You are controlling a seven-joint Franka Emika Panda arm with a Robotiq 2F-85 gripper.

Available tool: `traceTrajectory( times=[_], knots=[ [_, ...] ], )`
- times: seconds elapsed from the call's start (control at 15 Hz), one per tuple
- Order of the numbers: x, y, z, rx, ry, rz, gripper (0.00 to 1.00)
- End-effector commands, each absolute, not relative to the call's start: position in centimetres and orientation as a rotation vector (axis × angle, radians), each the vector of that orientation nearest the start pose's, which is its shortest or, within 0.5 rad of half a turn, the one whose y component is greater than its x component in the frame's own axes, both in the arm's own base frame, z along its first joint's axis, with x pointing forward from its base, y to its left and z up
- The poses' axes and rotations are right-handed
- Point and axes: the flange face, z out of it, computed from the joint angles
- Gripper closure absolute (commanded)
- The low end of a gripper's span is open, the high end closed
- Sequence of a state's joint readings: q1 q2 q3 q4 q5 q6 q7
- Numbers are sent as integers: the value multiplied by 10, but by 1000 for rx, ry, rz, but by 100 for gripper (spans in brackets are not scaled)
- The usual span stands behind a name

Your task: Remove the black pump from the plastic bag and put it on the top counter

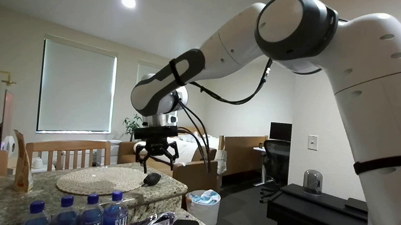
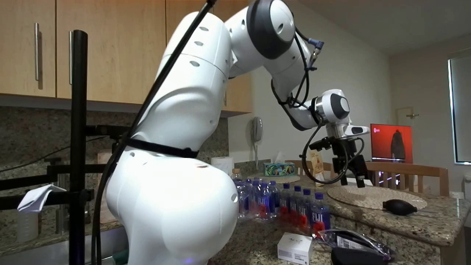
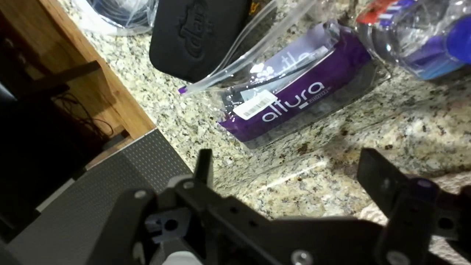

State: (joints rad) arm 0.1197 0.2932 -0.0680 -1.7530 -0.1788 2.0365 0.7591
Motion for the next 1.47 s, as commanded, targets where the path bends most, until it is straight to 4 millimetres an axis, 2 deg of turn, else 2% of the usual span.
traceTrajectory(
  times=[0.0, 0.07, 0.13, 0.33, 0.47, 0.67, 1.07, 1.27, 1.4],
  knots=[
    [591, 12, 419, -3202, 725, -234, 0],
    [591, 4, 427, -3177, 667, -274, 0],
    [612, 16, 416, -3180, 801, -202, 0],
    [599, 4, 428, -3182, 728, -249, 0],
    [597, 7, 421, -3180, 671, -235, 0],
    [585, 50, 400, -3248, 447, -236, 0],
    [536, 134, 413, -3313, 69, -472, 0],
    [504, 149, 414, -3278, -10, -514, 0],
    [488, 150, 409, -3219, 51, -507, 0]
  ],
)
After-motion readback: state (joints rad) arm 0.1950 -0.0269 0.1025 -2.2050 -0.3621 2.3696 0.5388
